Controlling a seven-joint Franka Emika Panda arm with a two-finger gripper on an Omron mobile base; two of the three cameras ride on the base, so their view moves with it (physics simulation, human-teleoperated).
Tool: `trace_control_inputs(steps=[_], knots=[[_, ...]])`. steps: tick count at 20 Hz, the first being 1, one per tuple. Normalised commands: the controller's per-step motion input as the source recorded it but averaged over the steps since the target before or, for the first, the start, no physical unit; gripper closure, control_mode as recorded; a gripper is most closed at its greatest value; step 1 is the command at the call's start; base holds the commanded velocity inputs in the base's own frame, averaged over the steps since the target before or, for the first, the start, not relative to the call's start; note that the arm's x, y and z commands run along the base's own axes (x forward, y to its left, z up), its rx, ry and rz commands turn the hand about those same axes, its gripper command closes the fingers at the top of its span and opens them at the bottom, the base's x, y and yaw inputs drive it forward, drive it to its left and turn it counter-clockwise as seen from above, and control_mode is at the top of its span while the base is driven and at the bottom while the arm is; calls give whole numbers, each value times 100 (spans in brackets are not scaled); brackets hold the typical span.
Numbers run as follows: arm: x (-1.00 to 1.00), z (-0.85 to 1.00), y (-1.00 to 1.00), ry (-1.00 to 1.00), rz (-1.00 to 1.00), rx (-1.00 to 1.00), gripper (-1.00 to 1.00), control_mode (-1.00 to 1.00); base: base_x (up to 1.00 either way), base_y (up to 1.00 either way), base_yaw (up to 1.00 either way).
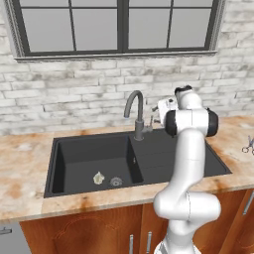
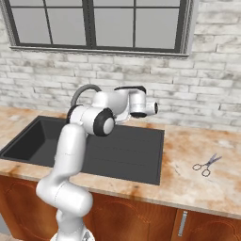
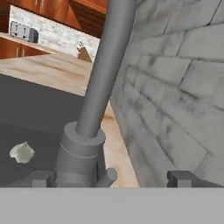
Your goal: Turn on the sink faucet. Then move the garlic from the counter to the sink. Turn off the sink. Move the vegetable from the sink to the pot next to the stove. Finally move the pot to the front right burner.
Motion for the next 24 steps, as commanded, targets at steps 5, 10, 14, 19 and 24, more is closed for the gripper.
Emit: trace_control_inputs(steps=[5, 10, 14, 19, 24], knots=[[-81, 37, 0, -16, 2, 0, -100, -100, 0, 0, 0], [-71, 61, 13, -9, 0, 0, -100, -100, 0, 0, 0], [-50, 74, 29, -1, 0, -1, -100, -100, 0, 0, 0], [-50, 38, 29, 5, 0, -11, -100, -100, 0, 0, 0], [-69, 0, 26, 13, 0, -10, -100, -100, 0, 0, 0]])
